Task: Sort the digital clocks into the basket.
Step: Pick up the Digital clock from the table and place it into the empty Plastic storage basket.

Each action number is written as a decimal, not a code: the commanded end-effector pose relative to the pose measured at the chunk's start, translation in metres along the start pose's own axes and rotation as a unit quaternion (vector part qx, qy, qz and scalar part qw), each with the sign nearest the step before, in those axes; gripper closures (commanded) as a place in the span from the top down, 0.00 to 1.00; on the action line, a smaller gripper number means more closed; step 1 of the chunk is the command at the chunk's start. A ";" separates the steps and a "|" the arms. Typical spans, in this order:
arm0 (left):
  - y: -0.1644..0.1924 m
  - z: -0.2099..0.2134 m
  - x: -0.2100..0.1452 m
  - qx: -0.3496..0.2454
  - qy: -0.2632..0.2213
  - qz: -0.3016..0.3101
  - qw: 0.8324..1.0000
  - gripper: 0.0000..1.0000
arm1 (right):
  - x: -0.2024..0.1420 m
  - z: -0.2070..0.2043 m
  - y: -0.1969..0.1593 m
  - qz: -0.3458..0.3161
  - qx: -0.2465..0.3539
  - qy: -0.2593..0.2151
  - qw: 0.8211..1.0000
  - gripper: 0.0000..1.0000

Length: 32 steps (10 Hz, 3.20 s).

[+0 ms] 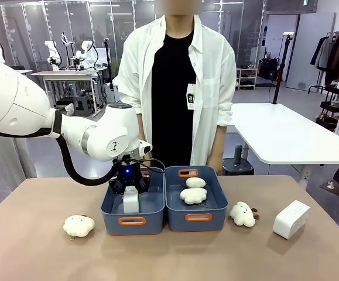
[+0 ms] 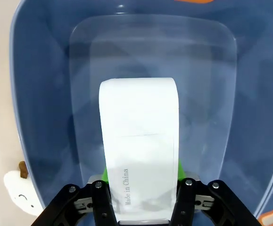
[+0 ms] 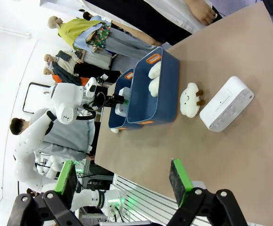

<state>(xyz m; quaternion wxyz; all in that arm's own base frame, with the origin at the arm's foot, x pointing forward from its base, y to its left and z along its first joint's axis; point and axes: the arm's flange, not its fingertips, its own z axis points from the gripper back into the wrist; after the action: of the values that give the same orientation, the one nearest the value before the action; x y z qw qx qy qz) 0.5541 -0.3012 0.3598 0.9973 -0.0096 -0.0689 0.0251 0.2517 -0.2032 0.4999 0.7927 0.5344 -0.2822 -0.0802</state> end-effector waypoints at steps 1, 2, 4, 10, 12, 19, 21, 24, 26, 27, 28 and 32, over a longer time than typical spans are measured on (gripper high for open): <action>-0.004 0.007 0.004 -0.003 0.009 0.007 1.000 0.92 | -0.002 0.002 0.002 0.005 0.006 -0.001 1.000 1.00; -0.004 0.007 0.005 -0.005 0.011 0.009 1.000 1.00 | -0.002 0.002 0.002 0.005 0.006 -0.001 1.000 1.00; -0.003 0.012 0.004 -0.001 0.013 0.015 1.000 1.00 | -0.002 0.002 0.002 0.005 0.006 -0.001 1.000 1.00; -0.005 0.018 0.003 -0.005 -0.006 0.002 1.000 1.00 | -0.002 0.002 0.002 0.005 0.006 -0.001 1.000 1.00; -0.005 0.018 0.003 -0.005 -0.006 0.002 1.000 1.00 | -0.002 0.002 0.002 0.005 0.006 -0.001 1.000 1.00; 0.100 0.117 -0.054 -0.186 0.055 0.010 0.981 1.00 | -0.002 0.002 0.002 0.005 0.006 -0.001 1.000 1.00; 0.167 0.138 -0.085 -0.300 0.072 0.008 0.951 1.00 | -0.002 0.002 0.002 0.005 0.006 -0.001 1.000 1.00; 0.301 0.143 -0.110 -0.528 0.031 0.080 0.845 1.00 | -0.002 0.002 0.002 0.005 0.006 -0.001 1.000 1.00; 0.366 0.128 -0.128 -0.582 0.022 0.119 0.804 1.00 | -0.002 0.002 0.002 0.005 0.006 -0.001 1.000 1.00; 0.400 0.114 -0.142 -0.594 0.012 0.106 0.797 1.00 | -0.002 0.002 0.002 0.005 0.006 -0.001 1.000 1.00; 0.428 0.101 -0.158 -0.595 -0.017 0.089 0.799 1.00 | -0.002 0.002 0.002 0.005 0.006 -0.001 1.000 1.00; 0.457 0.072 -0.161 -0.616 -0.070 0.093 0.779 1.00 | -0.002 0.002 0.002 0.005 0.006 -0.001 1.000 1.00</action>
<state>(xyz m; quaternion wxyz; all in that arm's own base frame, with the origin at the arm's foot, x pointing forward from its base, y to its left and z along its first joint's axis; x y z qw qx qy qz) 0.3491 0.1524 0.3990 0.7684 -0.6217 -0.1275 0.0819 0.2514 -0.2036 0.5002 0.7926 0.5342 -0.2826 -0.0803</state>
